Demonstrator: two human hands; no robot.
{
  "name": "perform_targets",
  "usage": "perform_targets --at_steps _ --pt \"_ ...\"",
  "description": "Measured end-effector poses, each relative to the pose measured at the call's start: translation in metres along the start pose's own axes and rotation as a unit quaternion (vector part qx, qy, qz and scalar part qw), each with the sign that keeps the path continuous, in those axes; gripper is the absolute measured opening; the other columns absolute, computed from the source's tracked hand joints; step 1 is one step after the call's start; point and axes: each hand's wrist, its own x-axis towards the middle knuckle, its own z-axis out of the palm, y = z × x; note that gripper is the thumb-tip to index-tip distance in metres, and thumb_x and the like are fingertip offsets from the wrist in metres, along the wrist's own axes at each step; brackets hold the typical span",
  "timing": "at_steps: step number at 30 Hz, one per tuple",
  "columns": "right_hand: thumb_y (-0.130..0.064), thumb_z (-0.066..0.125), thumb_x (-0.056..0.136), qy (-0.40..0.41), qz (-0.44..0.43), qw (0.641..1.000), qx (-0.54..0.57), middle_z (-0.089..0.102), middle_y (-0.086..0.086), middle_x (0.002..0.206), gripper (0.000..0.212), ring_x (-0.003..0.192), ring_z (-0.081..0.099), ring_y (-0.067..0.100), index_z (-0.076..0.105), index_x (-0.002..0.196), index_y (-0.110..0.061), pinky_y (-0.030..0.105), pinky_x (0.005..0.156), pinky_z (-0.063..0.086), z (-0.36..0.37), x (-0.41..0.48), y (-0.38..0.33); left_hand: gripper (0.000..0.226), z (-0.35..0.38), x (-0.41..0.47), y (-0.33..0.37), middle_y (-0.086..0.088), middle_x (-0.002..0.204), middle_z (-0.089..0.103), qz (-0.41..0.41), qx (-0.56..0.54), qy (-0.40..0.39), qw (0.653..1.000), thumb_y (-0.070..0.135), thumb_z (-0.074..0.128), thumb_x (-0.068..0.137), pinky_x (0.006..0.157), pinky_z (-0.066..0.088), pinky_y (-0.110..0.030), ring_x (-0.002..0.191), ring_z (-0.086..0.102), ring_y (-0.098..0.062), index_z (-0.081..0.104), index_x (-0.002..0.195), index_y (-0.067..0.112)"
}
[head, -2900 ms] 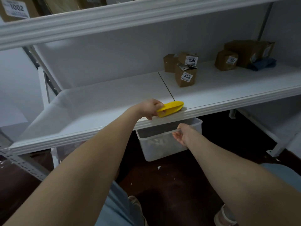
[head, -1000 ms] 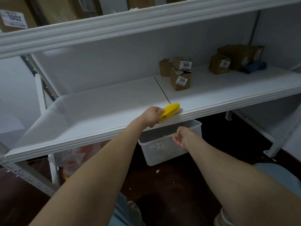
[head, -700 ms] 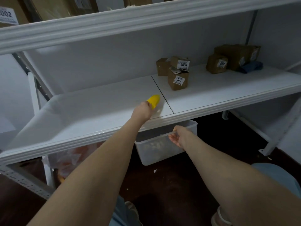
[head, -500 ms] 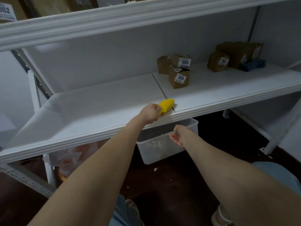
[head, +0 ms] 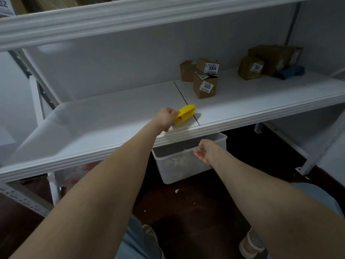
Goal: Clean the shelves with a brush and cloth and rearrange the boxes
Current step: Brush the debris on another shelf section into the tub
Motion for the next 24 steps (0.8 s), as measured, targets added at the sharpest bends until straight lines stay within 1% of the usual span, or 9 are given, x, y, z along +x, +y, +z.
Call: perform_targets --at_steps 1,3,4,6,11,14,18,22,24 --pt "0.002 0.050 0.087 0.001 0.002 1.000 -0.004 0.049 0.010 0.067 0.010 0.056 0.051 0.015 0.050 0.080 -0.004 0.022 0.029 0.045 -0.002 0.000 -0.001 0.032 -0.002 0.005 0.000 -0.020 0.076 0.056 0.006 0.025 0.028 0.999 0.021 0.036 0.101 0.048 0.039 -0.025 0.055 0.045 -0.025 0.053 0.077 0.007" --pt "0.002 0.050 0.087 0.005 0.004 1.000 -0.010 0.048 0.010 0.066 0.009 0.056 0.051 0.014 0.050 0.079 -0.003 0.022 0.029 0.045 -0.005 0.001 -0.003 0.028 -0.005 0.015 -0.003 -0.027 0.104 0.062 -0.002 0.109 0.054 0.993 0.014 0.035 0.099 0.074 0.050 -0.037 0.085 0.060 -0.038 0.058 0.099 -0.002" --pt "0.001 0.050 0.087 0.008 0.004 1.000 -0.014 0.048 0.010 0.065 0.008 0.056 0.051 0.015 0.050 0.081 -0.003 0.022 0.029 0.044 -0.006 0.001 -0.004 0.029 -0.006 0.019 -0.006 -0.026 0.114 0.061 -0.014 0.148 0.053 0.987 0.009 0.035 0.098 0.086 0.049 -0.039 0.101 0.059 -0.040 0.058 0.109 -0.005" --pt "0.001 0.050 0.087 0.013 0.008 1.000 -0.024 0.048 0.010 0.065 0.004 0.056 0.051 0.015 0.051 0.087 -0.002 0.022 0.028 0.044 -0.008 0.003 -0.005 0.032 -0.009 0.025 -0.013 -0.023 0.124 0.058 -0.027 0.214 0.051 0.975 0.004 0.037 0.095 0.096 0.044 -0.040 0.115 0.053 -0.039 0.056 0.120 -0.004" --pt "0.001 0.051 0.088 0.022 0.021 0.999 -0.034 0.050 0.010 0.067 0.011 0.057 0.053 0.016 0.052 0.099 -0.002 0.023 0.028 0.044 -0.011 0.015 -0.005 0.037 -0.009 0.037 -0.026 -0.022 0.129 0.053 -0.026 0.305 0.064 0.950 0.007 0.046 0.093 0.094 0.044 -0.043 0.117 0.053 -0.038 0.050 0.130 0.008" --pt "0.000 0.052 0.087 0.023 0.030 0.999 -0.037 0.051 0.010 0.067 0.013 0.057 0.054 0.016 0.053 0.100 -0.002 0.022 0.028 0.044 -0.012 0.023 -0.004 0.039 -0.003 0.043 -0.032 -0.019 0.128 0.053 -0.034 0.311 0.088 0.946 0.008 0.039 0.094 0.093 0.045 -0.041 0.117 0.054 -0.036 0.049 0.132 0.013" --pt "-0.001 0.053 0.087 0.029 0.037 0.998 -0.042 0.052 0.010 0.068 0.014 0.058 0.055 0.017 0.055 0.102 -0.002 0.022 0.028 0.044 -0.012 0.032 -0.001 0.039 -0.001 0.052 -0.036 -0.016 0.127 0.055 -0.037 0.306 0.085 0.947 0.014 0.045 0.095 0.093 0.046 -0.041 0.115 0.055 -0.035 0.053 0.132 0.022" --pt "-0.001 0.054 0.088 0.034 0.040 0.998 -0.038 0.052 0.011 0.069 0.013 0.060 0.055 0.016 0.054 0.101 -0.002 0.025 0.031 0.047 -0.014 0.034 0.000 0.040 0.003 0.053 -0.035 -0.014 0.124 0.056 -0.052 0.344 0.095 0.933 0.009 0.042 0.092 0.093 0.045 -0.042 0.114 0.055 -0.033 0.052 0.130 0.018" --pt "0.000 0.054 0.089 0.035 0.038 0.998 -0.034 0.052 0.011 0.069 0.010 0.061 0.055 0.016 0.054 0.098 -0.002 0.026 0.032 0.048 -0.015 0.033 0.000 0.040 0.008 0.049 -0.031 -0.014 0.126 0.054 -0.020 0.380 0.132 0.915 0.010 0.041 0.091 0.096 0.040 -0.043 0.118 0.050 -0.033 0.049 0.130 0.016"
